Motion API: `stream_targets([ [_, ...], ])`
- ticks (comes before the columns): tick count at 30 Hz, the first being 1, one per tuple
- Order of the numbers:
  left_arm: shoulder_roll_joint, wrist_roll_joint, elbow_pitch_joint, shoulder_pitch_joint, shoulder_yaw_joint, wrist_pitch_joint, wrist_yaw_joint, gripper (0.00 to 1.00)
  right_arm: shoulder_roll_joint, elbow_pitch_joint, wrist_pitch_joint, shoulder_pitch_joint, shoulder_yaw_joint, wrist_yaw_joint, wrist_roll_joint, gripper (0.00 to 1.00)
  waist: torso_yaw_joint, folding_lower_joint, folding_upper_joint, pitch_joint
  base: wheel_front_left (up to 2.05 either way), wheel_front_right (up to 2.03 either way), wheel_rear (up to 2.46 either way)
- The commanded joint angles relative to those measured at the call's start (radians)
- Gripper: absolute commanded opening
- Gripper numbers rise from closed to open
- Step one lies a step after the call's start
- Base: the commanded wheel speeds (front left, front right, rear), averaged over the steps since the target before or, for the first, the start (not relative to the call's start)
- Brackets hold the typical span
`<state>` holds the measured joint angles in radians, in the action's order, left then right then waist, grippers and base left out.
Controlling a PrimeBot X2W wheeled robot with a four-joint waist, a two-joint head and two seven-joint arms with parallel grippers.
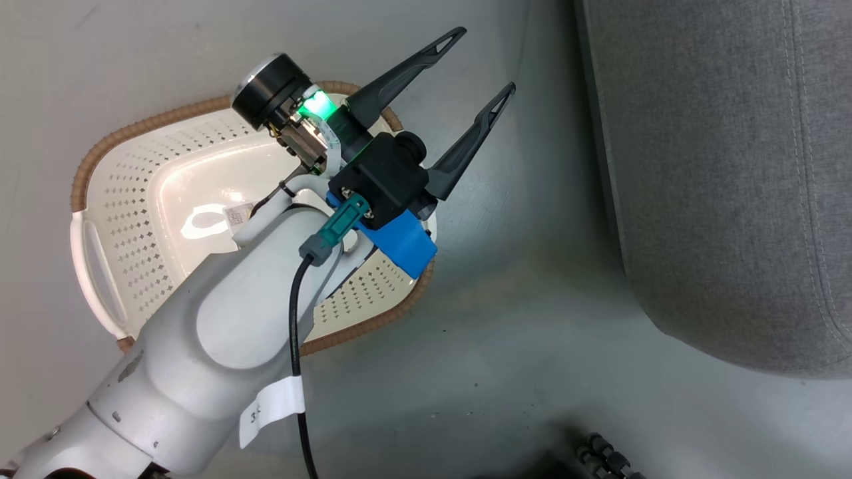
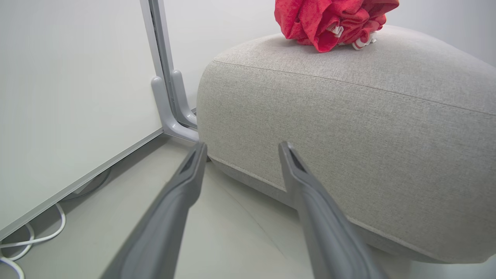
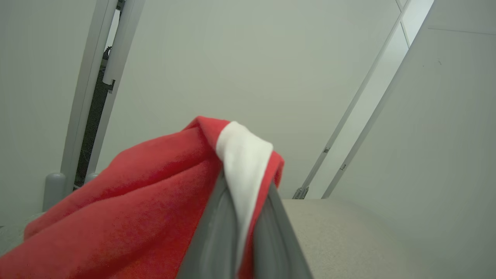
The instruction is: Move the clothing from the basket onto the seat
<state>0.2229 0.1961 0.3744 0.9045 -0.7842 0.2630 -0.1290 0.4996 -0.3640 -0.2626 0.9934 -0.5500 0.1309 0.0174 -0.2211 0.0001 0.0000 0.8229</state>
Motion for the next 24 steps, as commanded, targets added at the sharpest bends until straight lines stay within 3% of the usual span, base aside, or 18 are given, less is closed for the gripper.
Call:
stream_targets([
  [1,0.004,-0.002,-0.005,0.016,0.001,0.002,0.002,1.0,-0.021,-0.023,-0.003,-0.026,0.0,0.0,-0.008,0.0,0.002,-0.0001,0.0,0.003,0.0,0.0,0.0],
  [6,-0.002,-0.003,-0.007,0.026,-0.008,0.001,0.006,1.0,-0.068,-0.111,-0.003,-0.072,-0.004,0.0,-0.013,0.0,0.008,-0.0001,0.0,0.006,0.0,0.0,0.0],
  [13,-0.005,0.001,-0.006,0.031,-0.018,0.001,0.007,1.0,-0.069,-0.231,-0.004,-0.078,0.013,0.0,0.015,0.0,0.013,-0.0001,0.0,0.002,0.0,0.0,0.0],
  [14,-0.004,0.003,-0.005,0.03,-0.018,0.001,0.008,1.0,-0.07,-0.238,-0.004,-0.076,0.011,0.0,0.023,1.0,0.012,-0.0001,0.0,-0.001,0.0,0.0,0.0],
  [24,-0.018,0.027,-0.007,-0.035,-0.003,0.002,0.023,1.0,-0.098,-0.122,-0.003,-0.227,-0.064,0.0,0.027,1.0,0.001,-0.0001,0.0,-0.133,0.0,0.0,0.0],
])
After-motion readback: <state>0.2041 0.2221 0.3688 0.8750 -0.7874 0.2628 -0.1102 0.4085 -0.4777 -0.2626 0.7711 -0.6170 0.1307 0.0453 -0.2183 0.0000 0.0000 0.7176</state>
